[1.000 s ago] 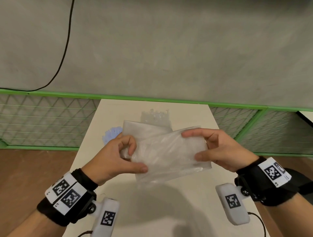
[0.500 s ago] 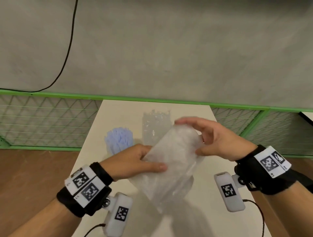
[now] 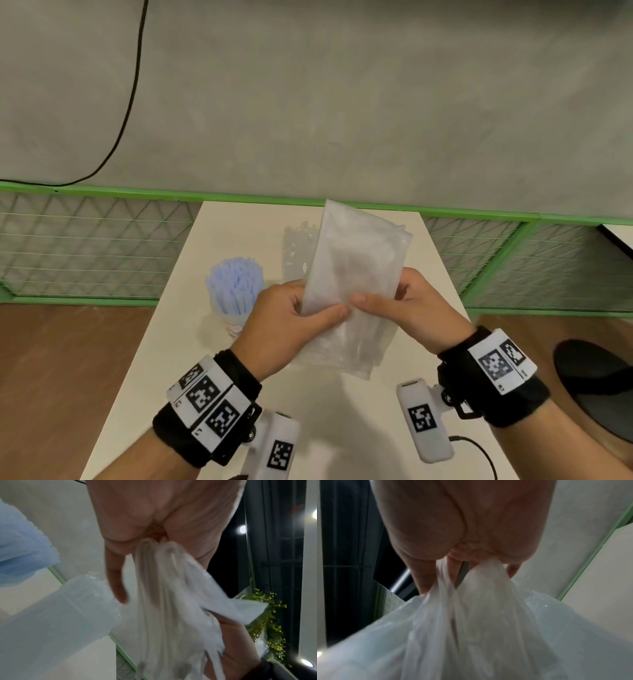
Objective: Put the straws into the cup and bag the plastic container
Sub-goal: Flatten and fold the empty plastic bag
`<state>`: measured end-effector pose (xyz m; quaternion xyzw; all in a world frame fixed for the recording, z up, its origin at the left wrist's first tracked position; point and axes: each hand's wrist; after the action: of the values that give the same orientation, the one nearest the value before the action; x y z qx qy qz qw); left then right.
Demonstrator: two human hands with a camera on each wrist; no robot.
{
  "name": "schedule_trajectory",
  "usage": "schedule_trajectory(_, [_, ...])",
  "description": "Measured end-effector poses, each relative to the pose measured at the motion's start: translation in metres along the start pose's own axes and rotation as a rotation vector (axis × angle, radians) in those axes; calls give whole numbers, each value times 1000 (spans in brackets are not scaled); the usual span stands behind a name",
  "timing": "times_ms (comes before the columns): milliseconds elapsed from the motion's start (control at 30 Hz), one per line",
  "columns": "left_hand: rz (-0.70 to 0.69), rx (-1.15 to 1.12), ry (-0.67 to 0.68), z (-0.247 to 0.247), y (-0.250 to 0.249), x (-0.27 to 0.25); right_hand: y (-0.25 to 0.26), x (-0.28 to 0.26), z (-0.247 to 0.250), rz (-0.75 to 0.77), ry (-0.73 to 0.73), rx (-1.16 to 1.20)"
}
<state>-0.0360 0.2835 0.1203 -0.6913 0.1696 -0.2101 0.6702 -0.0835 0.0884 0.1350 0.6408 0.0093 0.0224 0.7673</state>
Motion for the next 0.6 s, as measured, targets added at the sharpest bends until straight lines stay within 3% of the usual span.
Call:
schedule_trajectory(267, [155,-40,119,8,0,-2,-4,-2,-1,27,66,92])
schedule_trajectory(400, [215,-83,104,9,-2,-2,-2,-2,-3,86,47,81])
schedule_trajectory(600, [248,-227,121,6,-10,-5,-10,-4,-9,359,119,-362])
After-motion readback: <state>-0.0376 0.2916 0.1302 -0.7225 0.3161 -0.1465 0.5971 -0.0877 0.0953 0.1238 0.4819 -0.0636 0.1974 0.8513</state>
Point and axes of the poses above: each hand's wrist, its own x-axis towards the middle knuckle, its own z-axis out of the back of the hand, y = z × x, and after that the axes turned 8 degrees about -x, right-handed
